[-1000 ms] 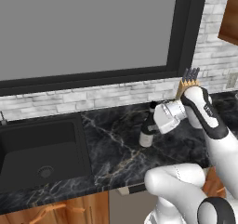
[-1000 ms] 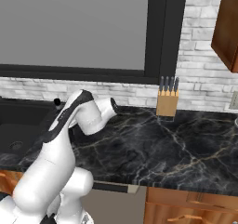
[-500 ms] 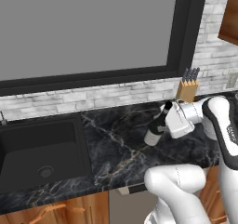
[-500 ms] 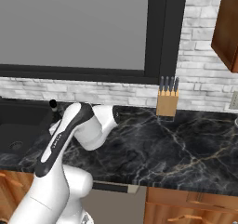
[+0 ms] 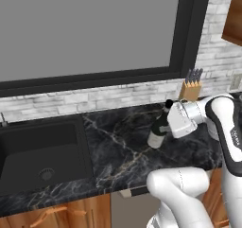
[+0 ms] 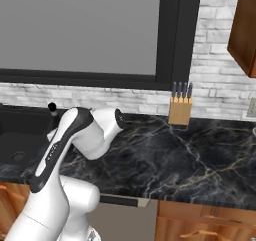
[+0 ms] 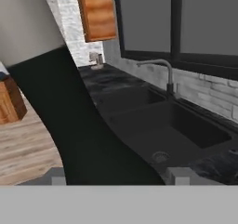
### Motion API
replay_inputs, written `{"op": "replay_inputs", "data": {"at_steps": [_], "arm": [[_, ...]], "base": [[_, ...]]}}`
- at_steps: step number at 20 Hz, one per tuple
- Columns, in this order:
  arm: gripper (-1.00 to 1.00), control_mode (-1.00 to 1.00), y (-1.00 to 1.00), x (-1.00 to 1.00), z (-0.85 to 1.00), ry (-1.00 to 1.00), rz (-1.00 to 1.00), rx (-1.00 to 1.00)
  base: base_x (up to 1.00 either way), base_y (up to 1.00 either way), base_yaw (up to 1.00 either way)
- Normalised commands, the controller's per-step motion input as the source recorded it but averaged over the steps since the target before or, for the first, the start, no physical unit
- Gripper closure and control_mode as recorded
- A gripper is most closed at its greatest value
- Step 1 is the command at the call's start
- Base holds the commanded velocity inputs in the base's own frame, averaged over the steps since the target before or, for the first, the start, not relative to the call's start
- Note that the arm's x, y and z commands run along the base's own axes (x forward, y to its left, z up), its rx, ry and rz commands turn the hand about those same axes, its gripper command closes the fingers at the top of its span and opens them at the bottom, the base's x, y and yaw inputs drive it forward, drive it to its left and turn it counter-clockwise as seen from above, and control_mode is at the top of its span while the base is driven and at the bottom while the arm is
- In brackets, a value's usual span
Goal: Place the drinks on the dining counter in a tight cluster.
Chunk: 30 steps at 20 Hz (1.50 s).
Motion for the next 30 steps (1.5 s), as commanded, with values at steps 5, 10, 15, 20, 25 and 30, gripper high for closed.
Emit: {"op": "replay_inputs", "data": {"at_steps": [5, 10, 15, 20, 25, 30], "arm": [[1.0, 1.0, 0.0, 0.0, 0.0, 0.0, 0.0, 0.0], [1.0, 1.0, 0.0, 0.0, 0.0, 0.0, 0.0, 0.0], [1.0, 1.0, 0.0, 0.0, 0.0, 0.0, 0.0, 0.0], [1.0, 1.0, 0.0, 0.0, 0.0, 0.0, 0.0, 0.0], [1.0, 1.0, 0.0, 0.0, 0.0, 0.0, 0.0, 0.0], [1.0, 1.0, 0.0, 0.0, 0.0, 0.0, 0.0, 0.0]], "base": [[-0.48, 0.57, 0.39], [-0.73, 0.72, 0.58], [-0.48, 0.83, 0.7], [-0.14, 0.81, 0.77], [0.0, 0.32, 0.96], [0.0, 0.22, 1.0]]}}
